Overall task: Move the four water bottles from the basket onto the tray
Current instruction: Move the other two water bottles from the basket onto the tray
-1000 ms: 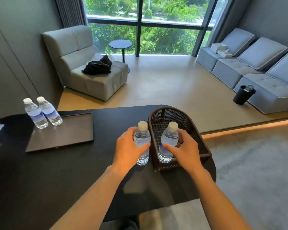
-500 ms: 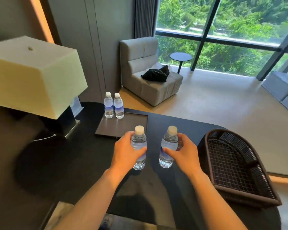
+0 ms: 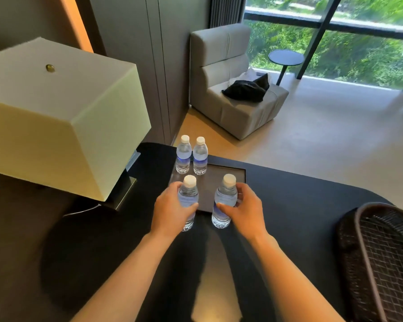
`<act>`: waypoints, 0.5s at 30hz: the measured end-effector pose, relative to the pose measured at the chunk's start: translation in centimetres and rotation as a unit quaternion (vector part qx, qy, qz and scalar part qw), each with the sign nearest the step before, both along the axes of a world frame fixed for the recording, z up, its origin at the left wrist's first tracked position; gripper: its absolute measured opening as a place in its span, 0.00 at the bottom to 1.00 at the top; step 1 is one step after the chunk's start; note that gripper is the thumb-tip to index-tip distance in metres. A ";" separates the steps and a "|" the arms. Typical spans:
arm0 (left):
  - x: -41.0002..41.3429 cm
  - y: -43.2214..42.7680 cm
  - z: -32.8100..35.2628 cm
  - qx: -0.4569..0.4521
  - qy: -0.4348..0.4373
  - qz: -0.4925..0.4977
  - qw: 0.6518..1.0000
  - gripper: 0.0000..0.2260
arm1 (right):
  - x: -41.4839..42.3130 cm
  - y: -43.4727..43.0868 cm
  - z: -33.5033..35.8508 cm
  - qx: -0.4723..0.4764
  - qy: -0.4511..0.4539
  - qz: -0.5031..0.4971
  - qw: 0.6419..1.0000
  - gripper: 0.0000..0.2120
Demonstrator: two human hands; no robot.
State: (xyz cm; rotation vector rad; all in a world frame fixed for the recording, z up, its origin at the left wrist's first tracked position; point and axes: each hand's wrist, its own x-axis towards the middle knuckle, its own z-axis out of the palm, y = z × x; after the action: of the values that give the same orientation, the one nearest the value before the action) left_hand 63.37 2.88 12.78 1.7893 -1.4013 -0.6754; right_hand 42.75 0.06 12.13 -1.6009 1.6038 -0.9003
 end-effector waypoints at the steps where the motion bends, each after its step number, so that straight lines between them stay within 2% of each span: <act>1: 0.5 -0.9 -0.2 -0.002 0.000 0.001 1.000 0.25 | 0.6 -0.8 -0.4 0.000 0.000 -0.002 1.000 0.29; 15: 5.0 -14.5 -6.5 0.015 0.030 0.021 0.999 0.27 | 8.6 -12.7 -8.4 0.021 0.032 -0.042 0.998 0.30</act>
State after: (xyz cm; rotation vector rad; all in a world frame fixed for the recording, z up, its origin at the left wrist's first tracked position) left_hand 68.34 -11.63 6.24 1.8021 -1.3178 -0.7248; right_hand 51.36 -12.62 3.75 -1.5573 1.7340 -0.8609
